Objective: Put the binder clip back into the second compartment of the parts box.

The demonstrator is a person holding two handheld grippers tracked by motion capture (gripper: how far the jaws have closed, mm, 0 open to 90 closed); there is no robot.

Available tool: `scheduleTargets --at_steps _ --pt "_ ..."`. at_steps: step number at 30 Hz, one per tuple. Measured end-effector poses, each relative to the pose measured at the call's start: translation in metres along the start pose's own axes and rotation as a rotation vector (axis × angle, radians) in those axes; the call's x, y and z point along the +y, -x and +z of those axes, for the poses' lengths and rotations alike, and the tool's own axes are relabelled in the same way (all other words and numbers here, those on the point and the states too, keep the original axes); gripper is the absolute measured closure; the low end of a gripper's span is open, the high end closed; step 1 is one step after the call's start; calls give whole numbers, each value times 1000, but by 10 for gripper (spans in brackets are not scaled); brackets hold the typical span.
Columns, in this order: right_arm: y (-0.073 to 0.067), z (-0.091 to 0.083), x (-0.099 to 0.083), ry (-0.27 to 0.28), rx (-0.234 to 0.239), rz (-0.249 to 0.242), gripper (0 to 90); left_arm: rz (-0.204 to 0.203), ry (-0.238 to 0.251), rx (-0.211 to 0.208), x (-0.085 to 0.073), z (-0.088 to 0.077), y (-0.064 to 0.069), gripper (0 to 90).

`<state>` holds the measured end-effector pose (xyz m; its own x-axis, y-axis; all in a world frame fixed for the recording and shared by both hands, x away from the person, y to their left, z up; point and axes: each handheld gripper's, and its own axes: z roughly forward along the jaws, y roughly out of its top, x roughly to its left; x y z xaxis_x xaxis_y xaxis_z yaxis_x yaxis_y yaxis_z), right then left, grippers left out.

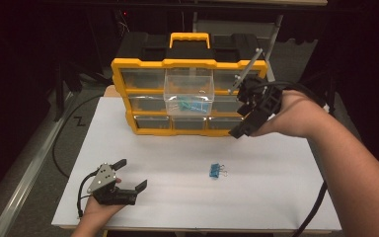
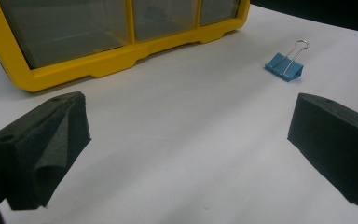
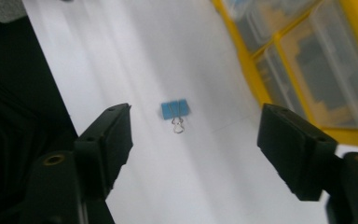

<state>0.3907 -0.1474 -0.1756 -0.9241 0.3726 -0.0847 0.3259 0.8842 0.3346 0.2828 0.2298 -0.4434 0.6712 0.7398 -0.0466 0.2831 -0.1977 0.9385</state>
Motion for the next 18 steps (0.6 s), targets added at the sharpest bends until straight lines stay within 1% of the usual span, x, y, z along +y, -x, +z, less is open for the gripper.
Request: scheduleTargets --at_steps 1,2,3,4,5,6,7,8,10,13,14,15,16,17,18 --pt "0 6 -4 -6 1 5 234 0 1 0 0 0 0 2" --pt "0 6 -4 -6 1 5 234 0 1 0 0 0 0 2" --pt "0 18 -12 -12 9 13 208 0 2 0 0 0 0 2" --pt "-1 24 -16 -14 13 18 198 0 1 -1 0 0 0 2" --pt "-1 30 -19 -18 13 20 184 -1 0 -1 0 0 0 2" --pt "-1 30 -19 -18 13 20 184 -1 0 -1 0 0 0 2" --pt "-2 35 -22 -17 15 21 170 0 -1 -1 0 1 0 2" --pt "-3 46 -28 -13 26 30 154 1 -2 -1 0 1 0 2" --pt "-3 56 -33 -13 30 33 145 2 -1 -1 0 1 0 2" --pt "-5 72 -40 -14 37 43 90 3 -2 -2 0 0 0 2" --pt "-6 77 -41 -23 31 45 58 3 -2 -1 0 0 0 2" --pt "-7 83 -43 -21 30 50 22 3 -1 -1 0 0 0 2" --pt "-7 83 -43 -21 30 50 22 3 -1 -1 0 0 0 2" --pt "-8 89 -45 -28 25 48 1 3 -1 -2 0 0 0 2" --pt "-10 100 -49 -32 18 50 2 3 0 -1 0 0 0 2"
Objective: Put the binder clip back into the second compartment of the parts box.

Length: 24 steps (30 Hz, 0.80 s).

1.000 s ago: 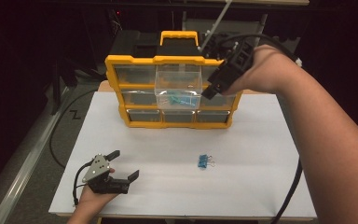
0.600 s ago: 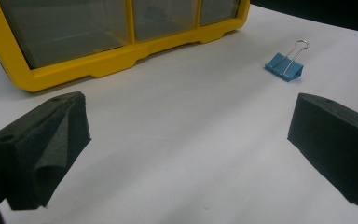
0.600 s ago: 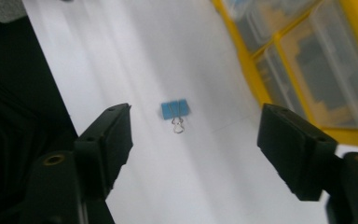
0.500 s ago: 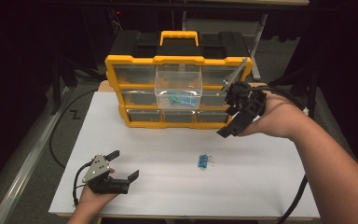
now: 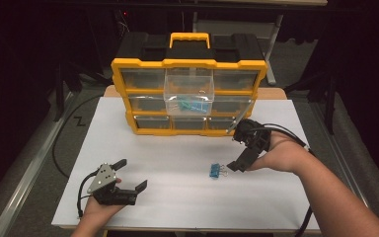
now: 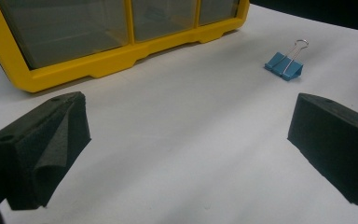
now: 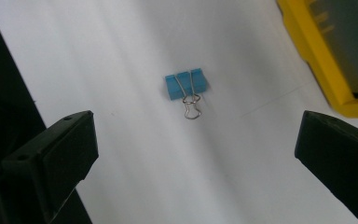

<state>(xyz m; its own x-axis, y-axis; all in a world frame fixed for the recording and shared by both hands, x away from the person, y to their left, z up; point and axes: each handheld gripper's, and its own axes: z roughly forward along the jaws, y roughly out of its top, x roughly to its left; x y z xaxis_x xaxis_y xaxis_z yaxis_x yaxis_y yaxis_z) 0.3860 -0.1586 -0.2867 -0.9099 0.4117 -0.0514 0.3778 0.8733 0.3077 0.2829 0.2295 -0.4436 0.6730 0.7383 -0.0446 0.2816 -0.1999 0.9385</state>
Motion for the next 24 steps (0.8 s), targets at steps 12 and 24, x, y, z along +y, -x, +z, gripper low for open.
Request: scheduleTargets --at_steps 12,24 --pt "1 72 -16 -1 58 -1 69 5 -5 1 0 0 0 2" --pt "10 98 -18 43 84 -50 540 11 -10 -1 -1 1 0 2"
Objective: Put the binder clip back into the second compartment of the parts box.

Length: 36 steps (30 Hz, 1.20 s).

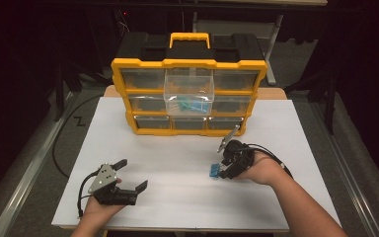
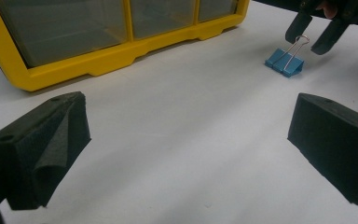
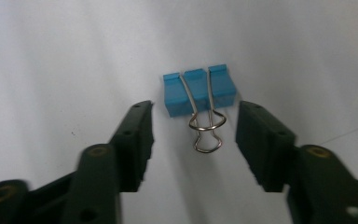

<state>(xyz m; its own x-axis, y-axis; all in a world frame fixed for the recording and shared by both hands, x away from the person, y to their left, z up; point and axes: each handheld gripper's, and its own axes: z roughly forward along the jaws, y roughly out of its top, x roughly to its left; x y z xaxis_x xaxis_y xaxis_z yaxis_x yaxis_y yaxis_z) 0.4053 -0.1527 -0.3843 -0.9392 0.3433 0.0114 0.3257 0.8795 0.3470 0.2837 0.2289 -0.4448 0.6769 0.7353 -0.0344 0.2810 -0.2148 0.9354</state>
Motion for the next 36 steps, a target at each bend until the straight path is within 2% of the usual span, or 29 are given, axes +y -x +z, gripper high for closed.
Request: scheduleTargets --at_steps 1,3,5,7,15,19,20,21,24,25,26,28,29,31,32,34,36 --pt "0 0 0 0 0 0 540 0 0 0 0 0 0 2" --pt "1 4 1 -10 1 -12 615 0 0 1 0 0 0 2" --pt "1 6 2 -15 0 -19 649 -1 0 1 0 0 0 2" --pt "1 7 2 -15 -7 -36 734 -2 0 1 0 0 0 2" --pt "-4 -3 6 -12 11 -69 749 -2 0 0 0 0 0 2" --pt "-7 -24 9 -19 20 -78 750 -2 -1 -1 0 0 1 2" --pt "-7 -24 9 -19 20 -78 750 -2 -1 -1 0 0 1 2" --pt "-9 -34 11 -17 33 -76 750 -4 2 -1 0 0 1 2" --pt "-13 -49 16 -20 45 -86 751 -4 2 -3 0 0 1 2" --pt "-13 -49 16 -20 45 -86 751 -4 2 -3 0 0 1 2" --pt "-16 -60 20 -25 57 -93 750 -4 2 -3 0 0 1 2" --pt "-19 -71 24 -26 69 -90 751 -6 3 -4 0 0 2 2" --pt "-19 -71 24 -26 69 -90 751 -6 3 -4 0 0 2 2" --pt "-22 -89 31 -23 77 -89 751 -6 3 -4 0 0 2 2" --pt "-22 -89 31 -23 77 -89 751 -6 3 -4 0 0 2 2" --pt "-24 -106 39 -25 69 -100 751 -6 4 -4 0 -1 2 2" --pt "-25 -111 41 -27 69 -101 751 -8 6 -3 1 -1 2 2"
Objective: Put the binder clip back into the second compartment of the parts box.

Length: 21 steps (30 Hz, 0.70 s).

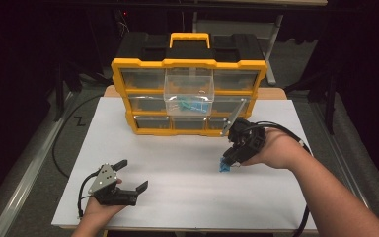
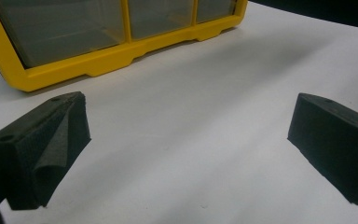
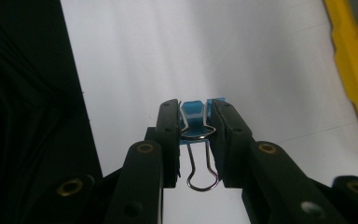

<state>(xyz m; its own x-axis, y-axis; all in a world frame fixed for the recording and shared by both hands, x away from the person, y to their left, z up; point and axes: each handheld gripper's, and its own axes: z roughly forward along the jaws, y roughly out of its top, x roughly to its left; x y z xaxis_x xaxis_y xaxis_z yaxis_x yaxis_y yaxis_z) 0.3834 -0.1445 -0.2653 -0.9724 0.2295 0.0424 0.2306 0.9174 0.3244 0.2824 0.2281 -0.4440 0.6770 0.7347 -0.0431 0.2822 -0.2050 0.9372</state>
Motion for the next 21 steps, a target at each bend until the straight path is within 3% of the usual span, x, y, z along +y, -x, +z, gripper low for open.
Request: scheduleTargets --at_steps 1,10,11,21 --pt "-1 -11 5 2 -5 0 751 0 0 0 0 0 0 2" --pt "-3 -52 24 0 -6 -7 751 0 3 -1 0 -1 -1 2" --pt "-3 -62 28 4 -9 -3 751 1 0 -3 0 0 -1 2" --pt "-3 -106 53 19 -58 -13 752 7 1 -2 0 -1 0 2"
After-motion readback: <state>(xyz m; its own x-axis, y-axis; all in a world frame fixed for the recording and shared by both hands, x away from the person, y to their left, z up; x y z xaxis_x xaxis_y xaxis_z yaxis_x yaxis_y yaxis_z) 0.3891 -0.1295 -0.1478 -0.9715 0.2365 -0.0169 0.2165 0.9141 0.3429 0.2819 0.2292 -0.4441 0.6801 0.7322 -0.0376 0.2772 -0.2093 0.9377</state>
